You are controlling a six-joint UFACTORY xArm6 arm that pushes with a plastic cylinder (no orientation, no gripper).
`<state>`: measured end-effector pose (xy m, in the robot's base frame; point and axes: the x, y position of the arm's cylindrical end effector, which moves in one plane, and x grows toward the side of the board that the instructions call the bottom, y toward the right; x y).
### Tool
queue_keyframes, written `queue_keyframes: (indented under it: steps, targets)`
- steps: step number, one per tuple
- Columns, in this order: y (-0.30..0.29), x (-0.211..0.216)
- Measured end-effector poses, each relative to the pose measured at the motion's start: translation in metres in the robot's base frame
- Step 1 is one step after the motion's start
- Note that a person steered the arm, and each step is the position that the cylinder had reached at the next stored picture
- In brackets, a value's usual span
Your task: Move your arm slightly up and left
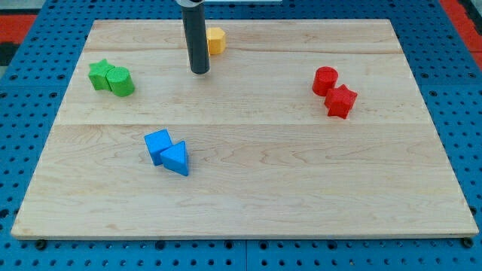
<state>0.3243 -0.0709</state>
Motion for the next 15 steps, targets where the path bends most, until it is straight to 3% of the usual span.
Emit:
queue_keyframes:
  steps: [2, 3, 5, 6, 7, 8, 10, 11, 12, 13, 14, 15]
  targets:
    - [0.002, 0.018]
    - [0.000, 0.058]
    - [-0.092, 0.070]
    - [-0.099, 0.080]
    - [-0.147, 0.084]
    - [-0.231, 0.085]
    - [-0.234, 0.075]
    - [-0.227, 0.037]
    - [-0.215, -0.032]
    - [-0.220, -0.131]
    - [-0.219, -0.133]
    - [-0.155, -0.132]
